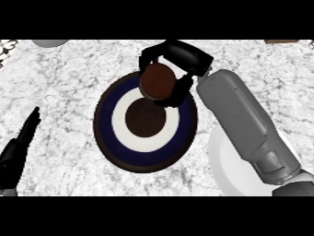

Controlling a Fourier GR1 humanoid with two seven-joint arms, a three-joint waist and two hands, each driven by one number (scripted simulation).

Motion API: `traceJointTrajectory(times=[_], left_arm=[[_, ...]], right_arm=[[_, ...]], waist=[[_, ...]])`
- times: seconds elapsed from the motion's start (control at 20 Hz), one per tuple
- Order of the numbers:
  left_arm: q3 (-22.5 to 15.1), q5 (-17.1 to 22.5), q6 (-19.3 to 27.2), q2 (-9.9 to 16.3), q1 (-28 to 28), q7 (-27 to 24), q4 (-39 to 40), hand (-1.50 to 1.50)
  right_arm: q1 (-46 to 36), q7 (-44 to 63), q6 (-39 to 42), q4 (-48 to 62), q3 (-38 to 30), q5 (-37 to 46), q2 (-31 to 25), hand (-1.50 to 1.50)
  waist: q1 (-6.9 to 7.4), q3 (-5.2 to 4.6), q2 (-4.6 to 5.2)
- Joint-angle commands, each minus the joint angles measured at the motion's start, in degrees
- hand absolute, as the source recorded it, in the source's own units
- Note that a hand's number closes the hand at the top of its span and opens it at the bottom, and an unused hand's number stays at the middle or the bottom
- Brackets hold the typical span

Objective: Pick the cupcake from the plate and place it in the plate

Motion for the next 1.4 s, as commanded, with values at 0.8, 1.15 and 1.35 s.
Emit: traceJointTrajectory(times=[0.8, 1.15, 1.35], left_arm=[[0.9, -0.7, -0.5, -0.5, -2.5, -0.7, 1.1, 0.0], [1.6, -0.2, -1.5, -0.2, -0.8, -1.8, 2.0, 0.0], [-1.7, -1.9, -0.4, -2.9, 0.7, -1.2, -1.7, 0.0]], right_arm=[[3.9, 8.3, -10.6, 6.5, 5.6, -24.4, 4.9, -1.5], [-1.3, 11.0, -11.0, 14.6, -7.1, -28.9, 3.1, -1.5], [-1.5, 5.9, -0.1, 20.5, -14.0, -35.7, -3.6, -1.5]], waist=[[1.37, 0.02, 0.59], [1.11, 0.01, 0.6], [2.39, 0.09, 1.16]])
